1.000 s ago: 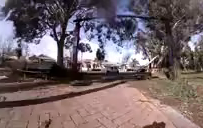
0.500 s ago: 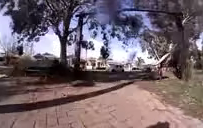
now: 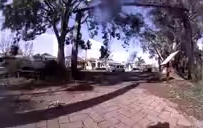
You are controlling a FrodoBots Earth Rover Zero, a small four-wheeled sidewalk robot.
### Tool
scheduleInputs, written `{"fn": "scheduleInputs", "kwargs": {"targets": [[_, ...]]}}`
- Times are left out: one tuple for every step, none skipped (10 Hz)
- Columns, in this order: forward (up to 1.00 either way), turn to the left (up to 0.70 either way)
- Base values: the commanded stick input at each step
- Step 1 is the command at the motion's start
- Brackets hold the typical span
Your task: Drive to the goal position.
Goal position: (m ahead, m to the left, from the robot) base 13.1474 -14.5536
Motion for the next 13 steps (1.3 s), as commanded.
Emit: {"fn": "scheduleInputs", "kwargs": {"targets": [[1.0,-0.03],[1.0,-0.07],[1.0,-0.11],[1.0,-0.4],[1.0,-0.4],[1.0,-0.4],[1.0,-0.4],[1.0,0.0],[1.0,0.0],[1.0,0.0],[1.0,0.0],[1.0,0.0],[1.0,0.0]]}}
